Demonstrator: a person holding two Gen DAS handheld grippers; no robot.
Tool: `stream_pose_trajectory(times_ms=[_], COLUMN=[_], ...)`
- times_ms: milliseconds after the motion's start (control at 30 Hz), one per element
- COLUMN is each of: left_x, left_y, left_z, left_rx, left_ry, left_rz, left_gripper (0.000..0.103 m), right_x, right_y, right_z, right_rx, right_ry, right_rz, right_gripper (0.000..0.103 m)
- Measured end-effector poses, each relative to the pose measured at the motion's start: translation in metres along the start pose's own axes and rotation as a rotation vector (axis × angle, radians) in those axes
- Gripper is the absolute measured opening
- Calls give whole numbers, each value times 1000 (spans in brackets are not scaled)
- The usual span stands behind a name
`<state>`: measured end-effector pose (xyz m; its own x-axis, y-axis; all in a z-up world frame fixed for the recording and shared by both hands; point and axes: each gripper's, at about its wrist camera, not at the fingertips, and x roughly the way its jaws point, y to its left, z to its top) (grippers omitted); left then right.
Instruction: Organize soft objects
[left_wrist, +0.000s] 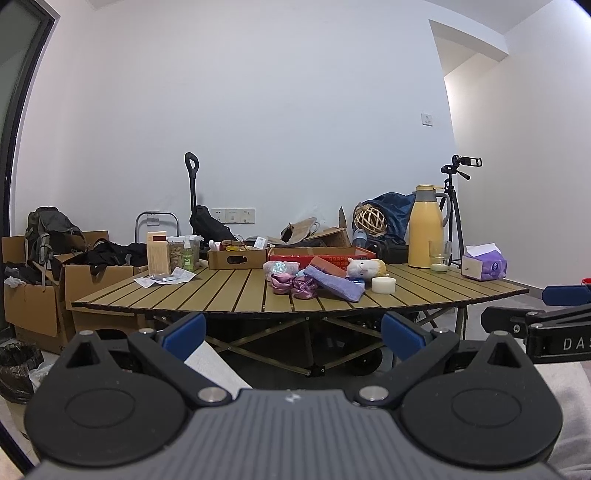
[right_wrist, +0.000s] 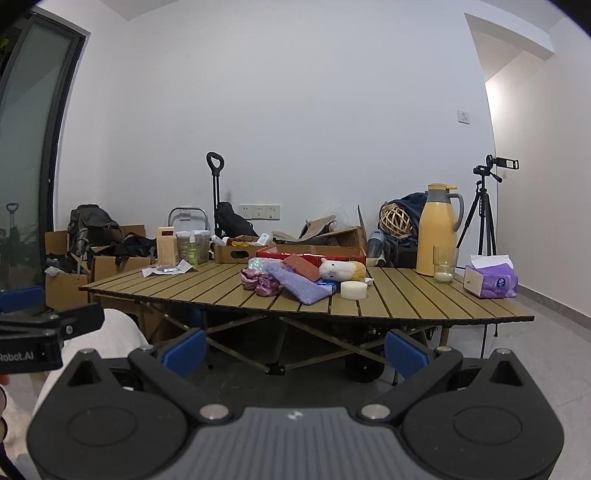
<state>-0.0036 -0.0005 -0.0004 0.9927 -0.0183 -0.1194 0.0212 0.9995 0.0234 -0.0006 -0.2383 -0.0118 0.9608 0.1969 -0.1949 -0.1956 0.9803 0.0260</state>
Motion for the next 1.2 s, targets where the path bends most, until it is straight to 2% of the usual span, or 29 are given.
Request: stream_pose_trajectory(times_ms=[1200], left_x=[2], left_y=[1], left_z=[-1], left_rx=[0], left_ry=[7], left_rz=[4], left_gripper=[103], right_x=[2], right_y=[0], right_z=[-3], right_rx=[2], right_ry=[6], right_rz=[-4], right_gripper=[103])
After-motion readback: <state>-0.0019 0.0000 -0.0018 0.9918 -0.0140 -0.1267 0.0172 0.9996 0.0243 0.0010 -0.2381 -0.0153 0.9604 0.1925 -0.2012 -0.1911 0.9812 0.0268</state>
